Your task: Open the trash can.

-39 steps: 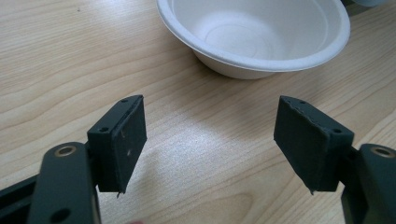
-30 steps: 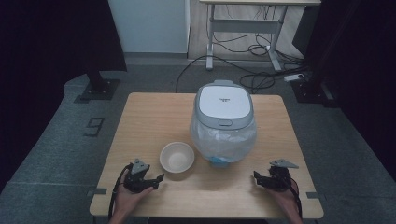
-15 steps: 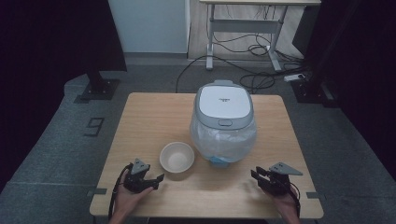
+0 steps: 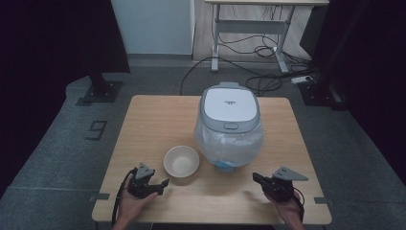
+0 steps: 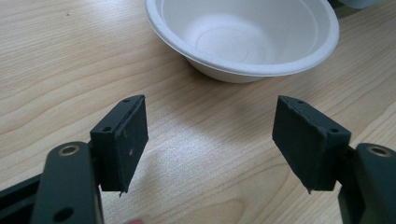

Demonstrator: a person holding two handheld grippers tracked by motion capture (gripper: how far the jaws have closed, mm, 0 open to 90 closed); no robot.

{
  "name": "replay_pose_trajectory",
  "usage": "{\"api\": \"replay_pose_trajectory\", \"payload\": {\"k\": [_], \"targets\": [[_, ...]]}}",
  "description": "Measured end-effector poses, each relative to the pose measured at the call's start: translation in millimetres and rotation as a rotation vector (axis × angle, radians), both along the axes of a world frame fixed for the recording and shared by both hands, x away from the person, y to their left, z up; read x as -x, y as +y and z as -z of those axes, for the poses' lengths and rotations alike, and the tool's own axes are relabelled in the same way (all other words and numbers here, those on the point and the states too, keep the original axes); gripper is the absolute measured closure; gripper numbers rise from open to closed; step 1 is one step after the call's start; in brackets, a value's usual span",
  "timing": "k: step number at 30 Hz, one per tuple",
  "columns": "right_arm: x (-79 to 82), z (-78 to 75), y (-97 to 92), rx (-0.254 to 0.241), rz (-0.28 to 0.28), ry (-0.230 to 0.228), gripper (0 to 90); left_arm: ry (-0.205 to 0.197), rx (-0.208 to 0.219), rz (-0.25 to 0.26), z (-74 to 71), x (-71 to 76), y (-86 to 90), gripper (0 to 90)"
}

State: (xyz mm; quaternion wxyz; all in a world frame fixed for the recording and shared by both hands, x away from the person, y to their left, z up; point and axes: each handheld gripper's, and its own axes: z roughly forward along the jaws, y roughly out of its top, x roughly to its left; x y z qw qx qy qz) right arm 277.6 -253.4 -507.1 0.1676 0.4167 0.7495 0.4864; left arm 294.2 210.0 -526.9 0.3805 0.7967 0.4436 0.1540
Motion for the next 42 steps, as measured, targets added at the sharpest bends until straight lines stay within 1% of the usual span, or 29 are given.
{"api": "replay_pose_trajectory", "payload": {"k": [1, 5, 8, 9, 14, 16, 24, 27, 28, 32, 33, 37, 42], "targets": [[-1.9, 0.4, 3.5, 0.005, -0.020, 0.005, 89.4, 0.000, 0.006, -0.001, 0.0, 0.0, -0.2, 26.8], [-7.7, 2.0, 13.8, 0.023, -0.049, 0.009, 89.5, 0.000, 0.010, -0.002, -0.5, 0.2, -0.1, 26.8], [-10.8, 2.4, 18.2, 0.025, -0.058, 0.015, 89.5, 0.000, 0.011, -0.002, -0.4, 0.3, 0.0, 26.8], [-14.2, 3.0, 22.4, 0.025, -0.063, 0.023, 89.5, 0.005, 0.011, -0.002, 0.0, -0.2, 0.2, 26.8], [-18.2, 4.3, 27.6, 0.018, -0.078, 0.033, 89.5, 0.008, 0.018, -0.003, 0.1, -2.1, -0.3, 26.8], [-20.1, 5.3, 30.6, 0.026, -0.086, 0.037, 89.5, 0.008, 0.017, -0.001, 0.0, -2.2, -0.6, 26.9], [-31.9, 11.0, 42.8, 0.034, -0.089, 0.049, 89.5, 0.011, 0.016, -0.009, 0.3, -1.9, 1.2, 26.9], [-33.4, 11.8, 46.9, 0.040, -0.091, 0.047, 89.5, 0.012, 0.018, -0.009, 0.4, -1.9, 1.3, 26.9], [-35.0, 12.1, 51.9, 0.041, -0.094, 0.041, 89.5, 0.011, 0.020, -0.009, 0.3, -1.6, 1.0, 26.9], [-36.8, 12.3, 58.2, 0.044, -0.102, 0.039, 89.5, 0.010, 0.017, -0.006, 0.0, -0.7, 0.3, 26.9], [-38.8, 12.8, 62.7, 0.044, -0.108, 0.036, 89.5, 0.011, 0.019, -0.008, 0.1, -1.0, 0.0, 26.9], [-43.1, 15.2, 69.1, 0.048, -0.110, 0.039, 89.5, 0.011, 0.019, -0.008, -0.1, -0.8, -0.1, 26.9], [-50.1, 19.8, 72.6, 0.050, -0.098, 0.045, 89.5, 0.011, 0.021, -0.009, -0.1, -0.8, 0.3, 26.9]]}}
